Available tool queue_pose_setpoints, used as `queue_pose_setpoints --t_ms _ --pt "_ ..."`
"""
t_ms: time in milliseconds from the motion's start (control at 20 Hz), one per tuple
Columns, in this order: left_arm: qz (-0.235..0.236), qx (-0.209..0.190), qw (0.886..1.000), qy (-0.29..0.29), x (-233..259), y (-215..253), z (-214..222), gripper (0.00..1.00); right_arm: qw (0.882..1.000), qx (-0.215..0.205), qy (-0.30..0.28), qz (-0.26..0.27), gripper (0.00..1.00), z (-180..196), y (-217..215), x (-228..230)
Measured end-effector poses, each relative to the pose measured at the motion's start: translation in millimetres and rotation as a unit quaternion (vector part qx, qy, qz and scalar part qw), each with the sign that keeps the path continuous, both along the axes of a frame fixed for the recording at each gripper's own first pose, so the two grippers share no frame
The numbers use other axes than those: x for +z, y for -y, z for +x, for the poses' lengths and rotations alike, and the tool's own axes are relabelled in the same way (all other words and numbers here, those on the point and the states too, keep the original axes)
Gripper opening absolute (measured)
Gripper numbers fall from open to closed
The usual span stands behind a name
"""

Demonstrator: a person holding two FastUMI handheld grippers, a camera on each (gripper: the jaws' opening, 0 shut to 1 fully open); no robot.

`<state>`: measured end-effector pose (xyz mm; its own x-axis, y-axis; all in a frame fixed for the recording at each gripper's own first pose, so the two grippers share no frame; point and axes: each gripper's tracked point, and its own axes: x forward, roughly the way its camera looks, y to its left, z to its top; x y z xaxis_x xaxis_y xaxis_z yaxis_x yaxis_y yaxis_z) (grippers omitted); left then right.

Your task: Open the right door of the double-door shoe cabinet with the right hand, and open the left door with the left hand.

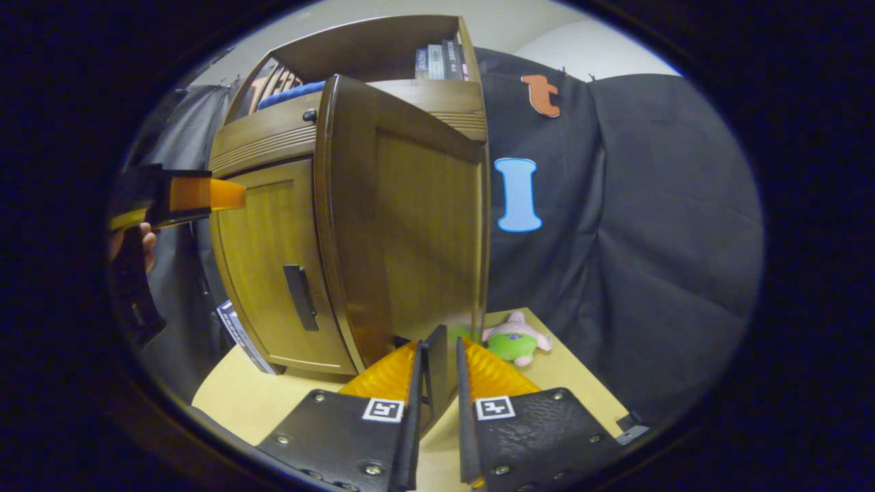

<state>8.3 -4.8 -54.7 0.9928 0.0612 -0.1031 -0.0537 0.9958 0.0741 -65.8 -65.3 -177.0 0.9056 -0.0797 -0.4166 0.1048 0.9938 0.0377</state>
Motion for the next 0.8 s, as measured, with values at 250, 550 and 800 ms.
queue_pose_setpoints --t_ms 250,550,800 --pt "-0.001 -0.006 1.000 -0.002 -11.9 21.5 10.0 0.96 1.000 -0.016 0.003 -0.014 0.24 -9.1 41.0 5.6" --pt "0.003 0.001 1.000 -0.022 -42.3 37.7 24.2 0.96 0.999 -0.047 0.007 -0.021 0.16 -15.2 99.1 6.5" --pt "0.007 0.031 0.999 -0.034 -65.8 33.2 41.5 0.96 0.998 -0.051 0.009 -0.021 0.16 -14.3 118.8 14.3"
